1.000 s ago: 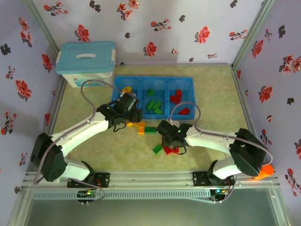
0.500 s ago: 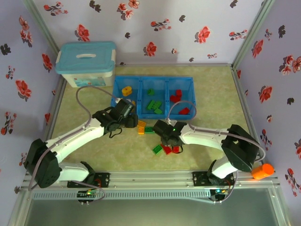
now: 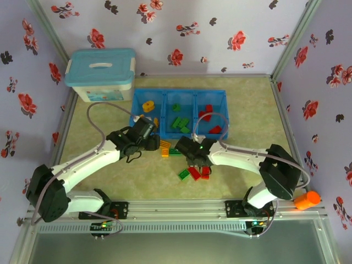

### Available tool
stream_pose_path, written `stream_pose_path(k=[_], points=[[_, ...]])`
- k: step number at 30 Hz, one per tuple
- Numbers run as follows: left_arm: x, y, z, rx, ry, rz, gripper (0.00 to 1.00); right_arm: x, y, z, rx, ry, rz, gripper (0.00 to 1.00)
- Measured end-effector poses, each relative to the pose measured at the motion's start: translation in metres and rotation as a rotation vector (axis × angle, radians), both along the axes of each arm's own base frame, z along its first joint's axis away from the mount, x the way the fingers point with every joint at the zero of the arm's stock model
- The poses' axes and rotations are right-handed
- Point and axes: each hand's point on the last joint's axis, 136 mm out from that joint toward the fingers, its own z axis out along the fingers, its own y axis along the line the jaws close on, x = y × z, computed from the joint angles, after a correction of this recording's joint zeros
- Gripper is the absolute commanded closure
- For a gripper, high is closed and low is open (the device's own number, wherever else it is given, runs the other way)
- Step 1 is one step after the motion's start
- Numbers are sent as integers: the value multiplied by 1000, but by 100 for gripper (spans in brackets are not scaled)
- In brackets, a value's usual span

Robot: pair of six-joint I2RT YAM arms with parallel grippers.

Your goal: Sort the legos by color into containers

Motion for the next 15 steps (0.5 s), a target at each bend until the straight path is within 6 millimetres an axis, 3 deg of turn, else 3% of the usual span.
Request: stream_pose_path(k=[6, 10, 15], points=[[-12, -3, -1, -2, -4, -26, 36, 25, -2, 39, 30, -78, -4, 78], [-27, -13, -3, -1, -14, -75, 36, 50, -22, 60, 51, -118, -54, 78], [-51, -27, -14, 6, -16, -163, 35, 79, -53, 71, 72, -123, -124, 78]])
